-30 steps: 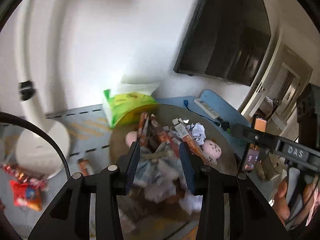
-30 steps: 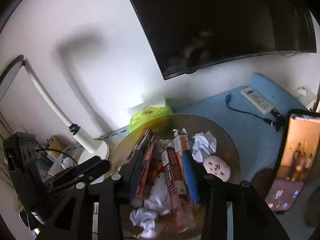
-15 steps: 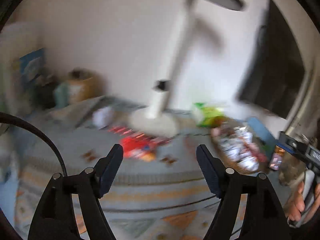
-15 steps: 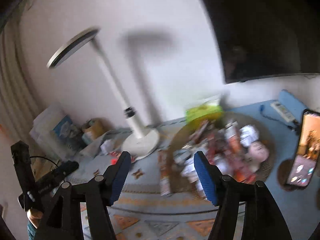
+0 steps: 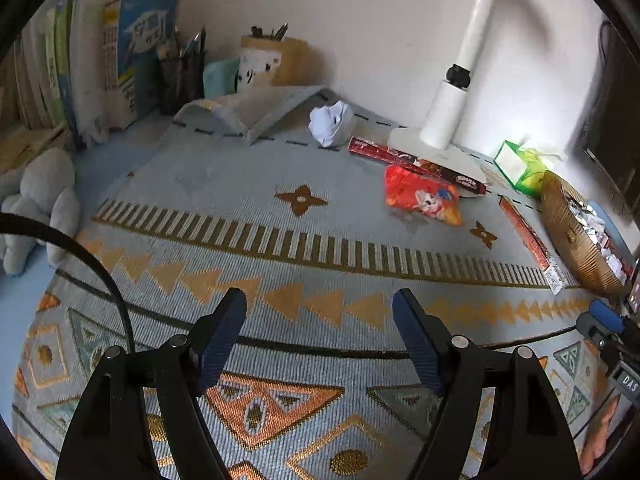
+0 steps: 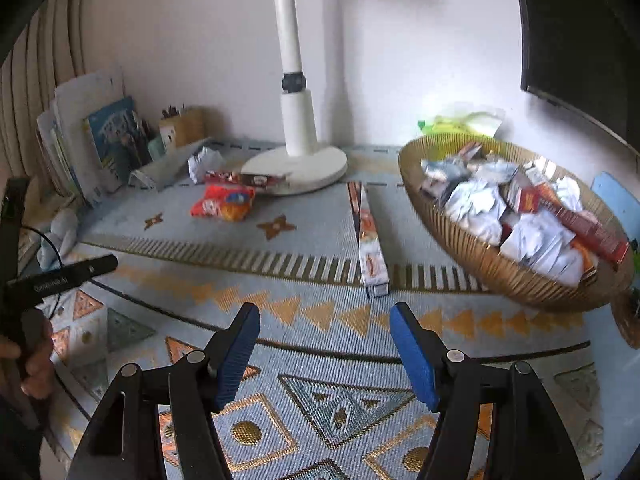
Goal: Organize objects
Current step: 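Swing both open tools back toward the remaining items on the rug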
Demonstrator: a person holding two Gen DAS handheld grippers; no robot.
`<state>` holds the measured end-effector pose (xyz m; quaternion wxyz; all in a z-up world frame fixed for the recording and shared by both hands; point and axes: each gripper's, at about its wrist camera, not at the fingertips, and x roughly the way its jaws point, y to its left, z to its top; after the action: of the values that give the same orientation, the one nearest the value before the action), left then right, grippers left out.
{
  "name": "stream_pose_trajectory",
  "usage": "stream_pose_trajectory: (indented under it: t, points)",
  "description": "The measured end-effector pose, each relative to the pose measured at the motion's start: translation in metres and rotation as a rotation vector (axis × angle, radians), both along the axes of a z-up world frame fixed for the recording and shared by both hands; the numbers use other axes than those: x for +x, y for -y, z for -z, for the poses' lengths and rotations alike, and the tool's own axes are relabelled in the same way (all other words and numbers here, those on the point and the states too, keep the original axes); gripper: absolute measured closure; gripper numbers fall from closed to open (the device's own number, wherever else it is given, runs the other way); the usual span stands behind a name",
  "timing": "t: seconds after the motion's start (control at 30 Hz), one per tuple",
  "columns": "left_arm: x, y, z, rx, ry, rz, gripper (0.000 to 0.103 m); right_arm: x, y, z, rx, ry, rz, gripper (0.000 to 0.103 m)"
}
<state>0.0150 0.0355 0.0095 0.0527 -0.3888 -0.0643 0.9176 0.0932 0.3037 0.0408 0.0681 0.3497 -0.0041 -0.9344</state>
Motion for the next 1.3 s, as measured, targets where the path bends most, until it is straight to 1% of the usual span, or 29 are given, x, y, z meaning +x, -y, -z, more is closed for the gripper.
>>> stream_pose_trajectory:
  t: [0.07, 0.13, 0.2, 0.3, 0.33, 0.4, 0.43, 0.47, 0.5, 0.57, 0.6, 0.63, 0.7, 0.73, 0.77, 0.8, 0.87, 0.93, 0.97, 1.0, 1.07, 1.13, 1.23, 1.3]
  points:
    - [-0.004, -0.003, 0.006, -0.019, 0.044, -0.003, 0.029, -0.002, -0.001, 0.002, -0.001, 0.005, 0.004, 0.036]
    - [-0.008, -0.006, 0.009, -0.043, 0.076, -0.005, 0.029, -0.005, -0.007, 0.005, -0.027, 0.027, 0.011, 0.033]
    - [-0.008, -0.012, 0.01, -0.086, 0.087, -0.009, 0.029, -0.012, -0.017, 0.01, -0.079, 0.057, 0.034, 0.027]
    - [-0.01, -0.021, 0.013, -0.137, 0.102, 0.001, 0.023, -0.017, -0.029, 0.013, -0.121, 0.077, 0.077, 0.026]
    - [-0.01, -0.024, 0.014, -0.158, 0.108, 0.011, 0.019, -0.017, -0.032, 0.013, -0.129, 0.079, 0.084, 0.026]
    - [-0.011, -0.028, 0.013, -0.176, 0.109, 0.027, 0.019, -0.015, -0.033, 0.012, -0.125, 0.074, 0.089, 0.026]
    - [-0.014, -0.031, 0.012, -0.173, 0.136, 0.045, 0.02, -0.015, -0.032, 0.011, -0.118, 0.069, 0.086, 0.026]
    - [-0.018, -0.034, 0.009, -0.151, 0.167, 0.063, 0.02, -0.013, -0.03, 0.01, -0.11, 0.062, 0.08, 0.026]
    - [-0.022, -0.037, 0.004, -0.109, 0.183, 0.08, 0.02, -0.012, -0.028, 0.01, -0.097, 0.054, 0.072, 0.025]
    - [-0.034, -0.047, -0.014, 0.002, 0.158, 0.105, 0.019, -0.008, -0.022, 0.007, -0.078, 0.038, 0.063, 0.023]
    - [-0.041, -0.053, -0.019, 0.034, 0.15, 0.113, 0.018, -0.008, -0.021, 0.007, -0.076, 0.034, 0.061, 0.019]
    - [-0.053, -0.062, -0.021, 0.061, 0.154, 0.113, 0.018, -0.008, -0.021, 0.006, -0.077, 0.032, 0.06, 0.017]
    - [-0.075, -0.077, -0.021, 0.076, 0.154, 0.093, 0.018, -0.007, -0.022, 0.006, -0.091, 0.028, 0.06, 0.016]
    - [-0.086, -0.087, -0.02, 0.074, 0.141, 0.093, 0.018, -0.007, -0.023, 0.005, -0.096, 0.027, 0.061, 0.016]
    - [-0.093, -0.097, -0.018, 0.06, 0.131, 0.092, 0.018, -0.007, -0.024, 0.005, -0.103, 0.025, 0.063, 0.016]
    - [-0.1, -0.106, -0.017, 0.029, 0.12, 0.089, 0.018, -0.007, -0.024, 0.005, -0.106, 0.024, 0.063, 0.016]
    - [-0.111, -0.127, -0.012, -0.087, 0.098, 0.076, 0.018, -0.007, -0.023, 0.005, -0.109, 0.022, 0.06, 0.016]
    - [-0.12, -0.142, -0.003, -0.227, 0.094, 0.067, 0.018, -0.007, -0.021, 0.004, -0.107, 0.022, 0.053, 0.016]
    - [-0.121, -0.143, 0.0, -0.272, 0.098, 0.064, 0.018, -0.008, -0.021, 0.005, -0.106, 0.022, 0.048, 0.016]
    - [-0.119, -0.141, 0.003, -0.283, 0.103, 0.07, 0.018, -0.008, -0.02, 0.005, -0.105, 0.024, 0.043, 0.016]
    - [-0.113, -0.125, 0.003, -0.237, 0.119, 0.077, 0.018, -0.007, -0.02, 0.005, -0.109, 0.024, 0.037, 0.016]
    - [-0.104, -0.098, 0.0, -0.211, 0.132, 0.049, 0.018, -0.007, -0.021, 0.004, -0.116, 0.021, 0.032, 0.016]
    - [-0.087, -0.054, -0.004, -0.247, 0.127, -0.043, 0.018, -0.007, -0.021, 0.004, -0.122, 0.014, 0.022, 0.016]
    - [-0.082, -0.029, -0.008, -0.239, 0.135, -0.076, 0.018, -0.007, -0.021, 0.004, -0.122, 0.009, 0.021, 0.016]
